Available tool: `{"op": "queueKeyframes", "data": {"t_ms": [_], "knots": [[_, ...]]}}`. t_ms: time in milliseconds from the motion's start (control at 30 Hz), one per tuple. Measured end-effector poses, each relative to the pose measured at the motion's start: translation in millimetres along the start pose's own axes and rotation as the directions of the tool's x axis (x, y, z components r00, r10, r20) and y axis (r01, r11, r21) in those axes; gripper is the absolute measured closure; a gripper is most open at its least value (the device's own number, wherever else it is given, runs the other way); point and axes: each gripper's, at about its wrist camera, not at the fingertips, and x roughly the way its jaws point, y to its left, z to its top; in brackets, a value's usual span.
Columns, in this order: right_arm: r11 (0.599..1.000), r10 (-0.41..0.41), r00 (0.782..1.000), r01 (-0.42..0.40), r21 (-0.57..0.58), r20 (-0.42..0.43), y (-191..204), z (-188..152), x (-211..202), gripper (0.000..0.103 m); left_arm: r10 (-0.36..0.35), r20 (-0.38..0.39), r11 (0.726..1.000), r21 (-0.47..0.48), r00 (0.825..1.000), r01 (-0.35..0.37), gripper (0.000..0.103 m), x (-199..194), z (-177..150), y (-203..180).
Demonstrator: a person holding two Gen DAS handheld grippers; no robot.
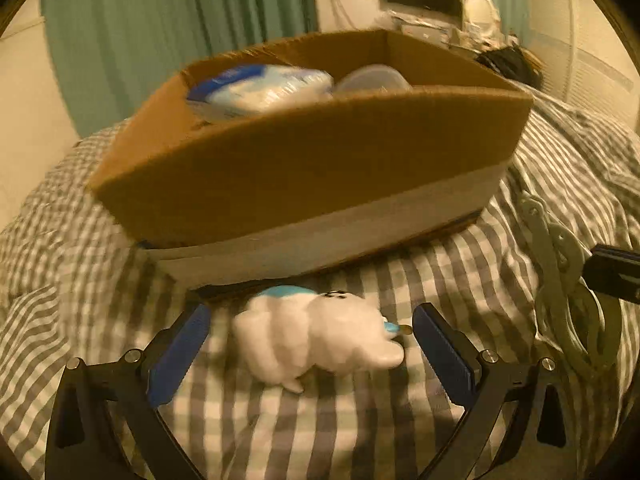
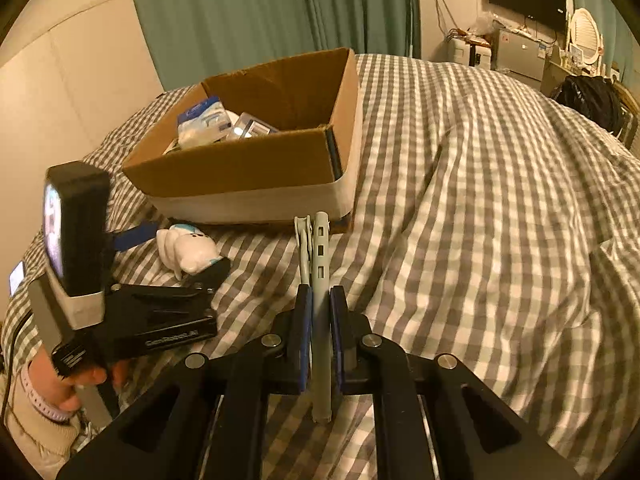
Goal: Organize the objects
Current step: 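Grasp the grey plastic clip with right tool while left tool grasps the white toy figure, then carry toy figure and grey clip over the box and release both inside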
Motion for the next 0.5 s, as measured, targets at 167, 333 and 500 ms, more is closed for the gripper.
{"op": "queueKeyframes", "data": {"t_ms": [167, 333, 500], "knots": [[1.0, -0.006, 1.0, 0.006, -0.008, 0.005, -0.7, -1.2, 3.8, 0.094, -0.055, -0.024, 0.998, -0.011, 0.998, 0.055, 0.02, 3.0, -0.4, 4.3], [1.0, -0.008, 1.0, 0.009, -0.03, 0.018, 8.1, -0.6, 0.4, 0.094, -0.049, -0.013, 0.999, -0.008, 0.999, 0.049, 0.02, -17.2, -2.8, 5.9], [0.999, -0.002, 0.998, 0.005, -0.049, 0.06, 20.8, 1.1, -19.8, 0.094, -0.072, 0.048, 0.997, -0.032, 0.996, 0.074, 0.02, -60.4, -3.1, 11.2]]}}
